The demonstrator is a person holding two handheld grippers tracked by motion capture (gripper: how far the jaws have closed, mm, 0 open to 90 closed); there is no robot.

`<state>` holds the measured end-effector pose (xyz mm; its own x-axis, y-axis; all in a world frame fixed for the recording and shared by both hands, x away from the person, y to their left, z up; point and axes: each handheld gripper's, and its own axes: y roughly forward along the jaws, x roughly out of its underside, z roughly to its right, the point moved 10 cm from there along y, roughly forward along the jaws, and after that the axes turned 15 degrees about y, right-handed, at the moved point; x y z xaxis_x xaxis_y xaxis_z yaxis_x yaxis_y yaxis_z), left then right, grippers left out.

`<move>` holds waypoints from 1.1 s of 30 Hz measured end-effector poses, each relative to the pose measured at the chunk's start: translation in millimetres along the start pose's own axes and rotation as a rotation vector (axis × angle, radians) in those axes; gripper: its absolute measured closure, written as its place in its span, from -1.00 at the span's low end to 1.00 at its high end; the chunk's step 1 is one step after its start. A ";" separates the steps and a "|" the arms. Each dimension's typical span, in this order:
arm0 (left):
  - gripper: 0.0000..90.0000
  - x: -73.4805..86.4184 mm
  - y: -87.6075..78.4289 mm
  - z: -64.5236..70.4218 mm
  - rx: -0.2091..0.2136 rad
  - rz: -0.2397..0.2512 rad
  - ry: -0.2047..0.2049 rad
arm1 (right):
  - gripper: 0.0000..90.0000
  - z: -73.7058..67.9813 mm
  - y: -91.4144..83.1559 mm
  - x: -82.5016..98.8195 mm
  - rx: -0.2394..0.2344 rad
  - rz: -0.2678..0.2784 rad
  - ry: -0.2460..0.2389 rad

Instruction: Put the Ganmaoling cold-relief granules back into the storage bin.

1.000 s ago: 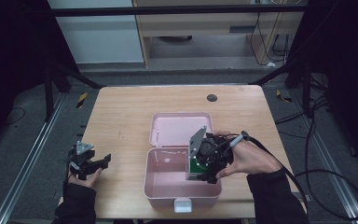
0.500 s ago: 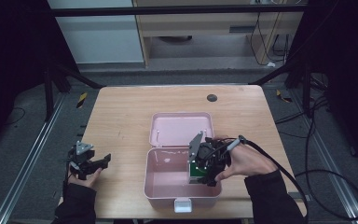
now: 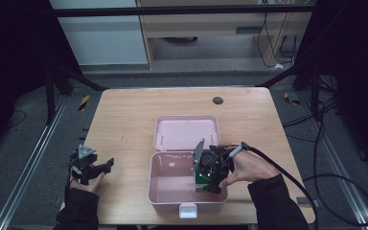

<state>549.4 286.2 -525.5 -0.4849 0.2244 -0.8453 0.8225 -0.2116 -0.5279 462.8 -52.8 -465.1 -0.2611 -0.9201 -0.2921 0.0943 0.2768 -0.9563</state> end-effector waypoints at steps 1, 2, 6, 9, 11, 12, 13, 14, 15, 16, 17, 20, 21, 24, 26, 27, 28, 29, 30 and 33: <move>-0.35 -0.1 0.0 0.0 0.000 0.001 0.000 | -0.65 -0.4 2.0 -0.2 -0.003 -0.005 -0.004; -0.35 -0.2 -0.2 0.0 0.000 0.002 -0.002 | -0.65 -0.5 3.3 -0.3 -0.004 -0.010 -0.003; -0.35 0.4 -0.2 -0.5 0.002 -0.002 0.001 | -0.65 -0.4 12.7 2.2 -0.006 -0.042 -0.015; -0.35 0.2 -0.3 -0.3 0.002 0.000 0.001 | -0.65 -0.2 16.2 4.1 -0.018 -0.040 0.000; -0.35 0.4 0.0 -0.4 0.001 -0.002 0.001 | -0.66 0.0 17.7 6.2 -0.029 -0.032 0.019; -0.35 0.6 0.2 -0.4 0.001 -0.003 0.002 | -0.66 0.6 18.4 6.9 -0.028 -0.033 0.013; -0.35 0.8 0.3 -0.3 0.001 -0.004 0.003 | -0.67 0.4 19.2 7.6 -0.023 -0.038 0.010; -0.35 0.6 0.3 -0.1 0.001 -0.003 0.002 | -0.68 1.1 20.1 7.9 -0.019 -0.041 0.003; -0.35 0.3 0.2 0.1 0.000 -0.001 0.001 | -0.68 1.4 21.1 8.1 -0.015 -0.044 0.005; -0.35 0.2 -0.1 0.0 0.001 0.000 0.001 | -0.68 1.5 21.9 8.5 -0.017 -0.048 0.006; -0.35 0.2 -0.2 -0.1 0.001 0.000 0.000 | -0.69 1.3 22.8 9.3 -0.018 -0.056 0.005; -0.35 0.8 -0.1 -0.8 0.001 -0.003 0.002 | -0.69 1.9 25.9 11.6 -0.017 -0.083 0.004; -0.35 0.8 -0.2 -0.8 0.001 -0.004 0.002 | -0.70 2.4 26.6 11.5 -0.013 -0.083 0.006; -0.35 0.6 -0.1 -0.5 0.002 -0.003 0.002 | -0.69 3.5 21.8 8.0 -0.015 -0.047 0.013; -0.35 0.6 0.0 -0.2 0.001 -0.003 0.002 | -0.68 4.3 14.9 5.8 -0.011 -0.016 0.019; -0.35 0.5 0.1 -0.1 0.001 -0.002 0.002 | -0.67 5.0 11.1 5.0 -0.006 0.002 0.027; -0.35 0.4 0.1 0.0 0.001 -0.002 0.001 | -0.67 6.3 6.8 4.2 0.004 0.022 0.033; -0.35 0.5 0.1 -0.1 0.001 -0.002 0.001 | -0.67 7.5 2.0 3.5 0.019 0.045 0.043; -0.35 0.7 0.2 -0.1 0.001 -0.003 0.002 | -0.64 8.8 -3.1 2.3 0.030 0.072 0.050; -0.35 0.8 0.0 0.0 0.001 -0.004 0.001 | -0.62 12.6 -22.9 -1.1 0.056 0.176 0.084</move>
<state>549.1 286.4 -526.2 -0.4876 0.2263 -0.8432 0.8203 -0.2118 -0.5312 473.1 -61.7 -442.6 -0.3148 -0.8319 -0.4571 0.1979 0.4135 -0.8888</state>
